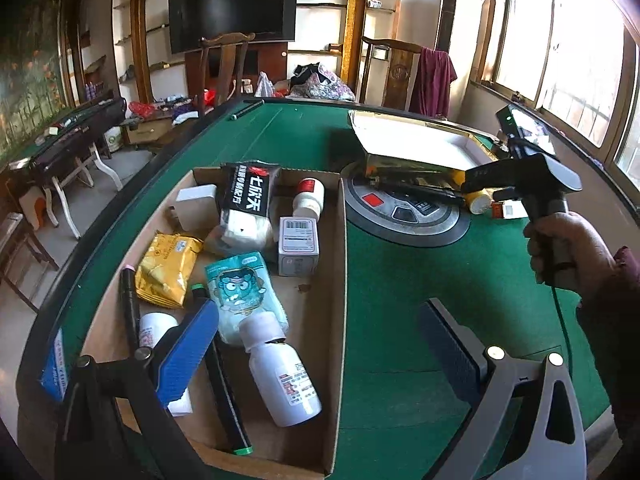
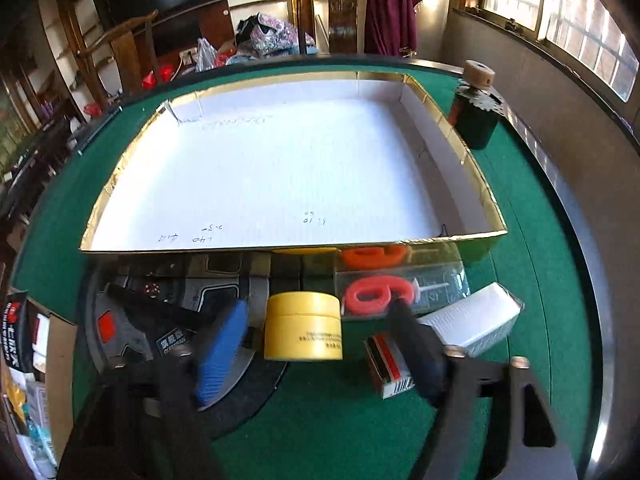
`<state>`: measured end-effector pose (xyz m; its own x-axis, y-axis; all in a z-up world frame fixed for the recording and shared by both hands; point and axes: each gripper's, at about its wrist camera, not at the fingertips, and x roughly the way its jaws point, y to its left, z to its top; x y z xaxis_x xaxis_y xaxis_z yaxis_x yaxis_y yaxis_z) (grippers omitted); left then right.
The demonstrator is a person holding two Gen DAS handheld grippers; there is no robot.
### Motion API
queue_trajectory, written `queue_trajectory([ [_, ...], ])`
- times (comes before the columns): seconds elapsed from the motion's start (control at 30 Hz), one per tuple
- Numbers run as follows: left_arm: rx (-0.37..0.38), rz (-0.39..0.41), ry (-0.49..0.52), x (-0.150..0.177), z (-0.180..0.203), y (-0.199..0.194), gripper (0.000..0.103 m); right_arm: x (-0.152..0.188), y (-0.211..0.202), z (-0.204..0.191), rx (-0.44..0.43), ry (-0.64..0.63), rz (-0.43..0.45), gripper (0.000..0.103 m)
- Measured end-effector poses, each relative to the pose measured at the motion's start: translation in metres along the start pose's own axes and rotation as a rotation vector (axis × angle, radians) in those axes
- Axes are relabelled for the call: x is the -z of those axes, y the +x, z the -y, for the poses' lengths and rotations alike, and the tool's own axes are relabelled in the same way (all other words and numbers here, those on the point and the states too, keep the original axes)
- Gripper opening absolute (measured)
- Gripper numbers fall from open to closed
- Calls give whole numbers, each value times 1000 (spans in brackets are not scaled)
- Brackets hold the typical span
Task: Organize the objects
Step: 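Grasp the yellow tape roll with the right gripper and lift it, then grasp the white-and-red boxed tube with the left gripper while the right gripper holds the tape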
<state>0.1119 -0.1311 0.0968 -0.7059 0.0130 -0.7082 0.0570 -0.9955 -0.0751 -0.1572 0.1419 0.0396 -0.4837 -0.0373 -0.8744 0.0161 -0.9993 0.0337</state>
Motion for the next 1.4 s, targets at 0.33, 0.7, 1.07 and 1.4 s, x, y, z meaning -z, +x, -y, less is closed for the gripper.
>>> queue_trajectory([
  [0.33, 93, -56, -48, -4, 11, 12, 100, 20, -11, 4, -76, -43, -7, 43],
  [0.7, 170, -102, 12, -23, 57, 34, 100, 125, -67, 47, -259, -55, -47, 43],
  [1.07, 227, -147, -26, -59, 115, 75, 100, 136, -63, 77, -298, -19, 49, 43],
  [1.4, 195, -280, -30, -87, 212, 164, 100, 148, -68, 85, -305, 0, 51, 43],
])
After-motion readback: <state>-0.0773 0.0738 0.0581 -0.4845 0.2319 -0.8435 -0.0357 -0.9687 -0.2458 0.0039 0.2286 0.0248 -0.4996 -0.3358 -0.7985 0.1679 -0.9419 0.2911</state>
